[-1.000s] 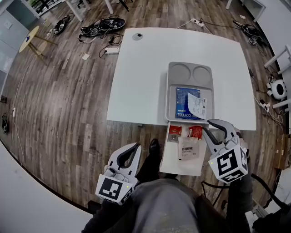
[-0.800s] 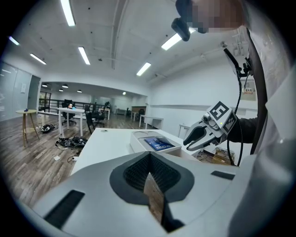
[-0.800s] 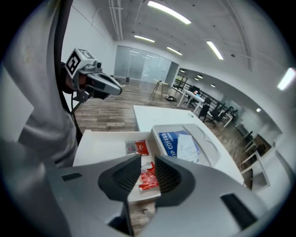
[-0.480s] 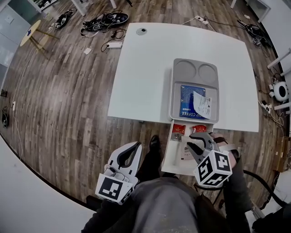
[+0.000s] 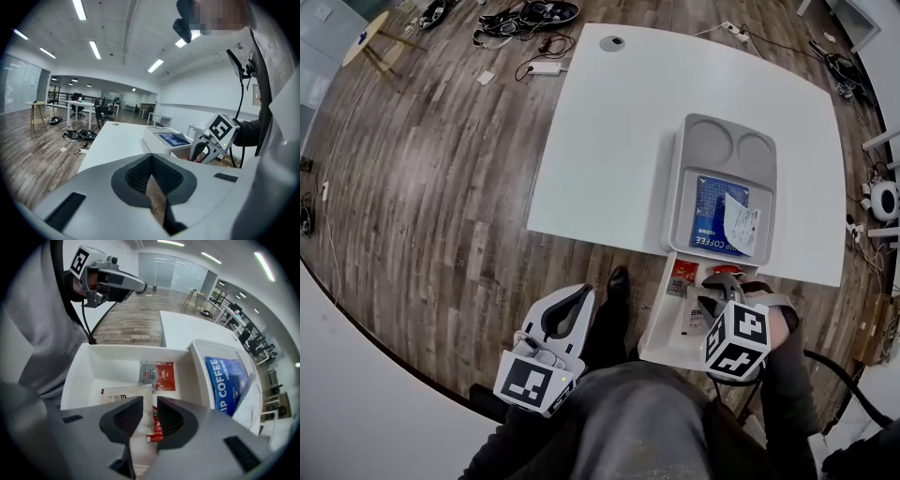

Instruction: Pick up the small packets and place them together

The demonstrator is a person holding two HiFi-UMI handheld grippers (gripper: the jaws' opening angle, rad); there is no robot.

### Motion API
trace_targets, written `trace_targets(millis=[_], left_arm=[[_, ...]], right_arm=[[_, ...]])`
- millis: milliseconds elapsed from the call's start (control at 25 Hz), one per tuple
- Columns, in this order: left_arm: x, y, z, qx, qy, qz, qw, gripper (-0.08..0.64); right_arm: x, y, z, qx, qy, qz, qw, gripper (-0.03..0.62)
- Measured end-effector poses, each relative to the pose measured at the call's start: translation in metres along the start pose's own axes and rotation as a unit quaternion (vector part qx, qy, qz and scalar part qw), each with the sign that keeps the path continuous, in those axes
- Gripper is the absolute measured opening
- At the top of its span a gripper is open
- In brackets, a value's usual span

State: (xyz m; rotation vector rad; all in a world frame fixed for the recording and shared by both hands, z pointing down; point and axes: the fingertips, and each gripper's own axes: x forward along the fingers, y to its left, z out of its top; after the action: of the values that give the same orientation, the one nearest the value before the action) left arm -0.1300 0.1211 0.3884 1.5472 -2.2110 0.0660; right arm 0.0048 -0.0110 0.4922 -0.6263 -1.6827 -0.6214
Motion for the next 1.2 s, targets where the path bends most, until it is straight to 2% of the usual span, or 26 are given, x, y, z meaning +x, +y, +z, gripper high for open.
trace_targets(millis=[200,280,680,720,800,880,960,1200], left_arm=[[0.003,0.004,-0.001,-0.007,0.003,0.004,1.0,-0.003],[0.004,0.006,-0.001,-0.007,0.004,0.005,1.0,-0.003],[-0.002,-0.004,0.003,0.005,-0.003,-0.001,1.0,-0.003],[-0.002,-0.006,0.001,0.005,-0.002,-0.003,1.0,-0.003],[-0.003,-0.007,-0.001,0.003,0.001,-0.004,1.0,-0.003],[-0.004,-0.003,-0.001,0.001,0.002,-0.002,1.0,-0.003],[-0.004,0.003,0.001,0.0,0.001,0.001,1.0,-0.003],[0.001,0.013,-0.004,-0.009,0.002,0.003,1.0,-0.003]], right_arm=[[0.002,0.001,0.0,-0.011,0.009,0.012,1.0,0.079],[0.002,-0.002,0.002,-0.01,0.002,0.009,1.0,0.006],[-0.013,-0.002,0.012,0.019,-0.045,-0.008,0.999,0.006],[-0.011,-0.003,0.01,0.019,-0.04,-0.01,0.999,0.01],[-0.006,-0.002,0.007,0.022,-0.023,-0.006,0.999,0.123],[-0.001,0.0,0.005,0.031,-0.008,0.007,0.999,0.164],[0.004,-0.001,0.0,0.036,0.012,0.014,0.999,0.19],[0.012,0.0,-0.003,0.041,0.033,0.029,0.998,0.18]])
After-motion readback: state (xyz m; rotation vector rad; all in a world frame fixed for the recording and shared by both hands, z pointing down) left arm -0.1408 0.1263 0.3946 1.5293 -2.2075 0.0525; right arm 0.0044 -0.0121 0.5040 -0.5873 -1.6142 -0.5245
